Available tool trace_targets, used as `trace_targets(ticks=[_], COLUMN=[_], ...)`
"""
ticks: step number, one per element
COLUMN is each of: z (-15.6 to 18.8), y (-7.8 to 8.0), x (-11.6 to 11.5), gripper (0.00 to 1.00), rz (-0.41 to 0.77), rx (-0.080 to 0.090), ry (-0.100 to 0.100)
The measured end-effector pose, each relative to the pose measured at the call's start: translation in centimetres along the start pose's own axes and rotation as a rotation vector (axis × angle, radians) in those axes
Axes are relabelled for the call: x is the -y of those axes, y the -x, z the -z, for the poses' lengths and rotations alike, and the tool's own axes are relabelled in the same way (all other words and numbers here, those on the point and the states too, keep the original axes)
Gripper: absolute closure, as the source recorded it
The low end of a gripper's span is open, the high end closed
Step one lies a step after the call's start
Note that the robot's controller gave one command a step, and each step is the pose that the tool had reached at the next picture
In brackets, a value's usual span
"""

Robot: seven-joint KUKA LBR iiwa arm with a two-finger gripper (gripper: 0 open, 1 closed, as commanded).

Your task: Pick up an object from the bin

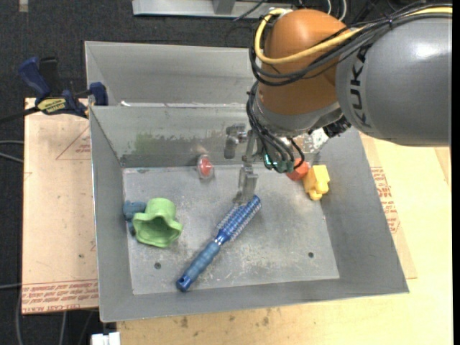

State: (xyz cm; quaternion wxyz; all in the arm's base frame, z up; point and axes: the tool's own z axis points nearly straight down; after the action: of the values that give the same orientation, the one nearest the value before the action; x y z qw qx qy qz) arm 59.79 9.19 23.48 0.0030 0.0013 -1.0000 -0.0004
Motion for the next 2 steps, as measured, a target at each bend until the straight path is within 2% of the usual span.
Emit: trace_targets(ticks=[1,2], z=[7.7,-7.5], y=[-0.1,-2.2], x=[4.2,-1.0], gripper=[0.0,0.0], rz=[0.215,0.397], rx=[0.015,-0.001], ry=[-0.002,0.001])
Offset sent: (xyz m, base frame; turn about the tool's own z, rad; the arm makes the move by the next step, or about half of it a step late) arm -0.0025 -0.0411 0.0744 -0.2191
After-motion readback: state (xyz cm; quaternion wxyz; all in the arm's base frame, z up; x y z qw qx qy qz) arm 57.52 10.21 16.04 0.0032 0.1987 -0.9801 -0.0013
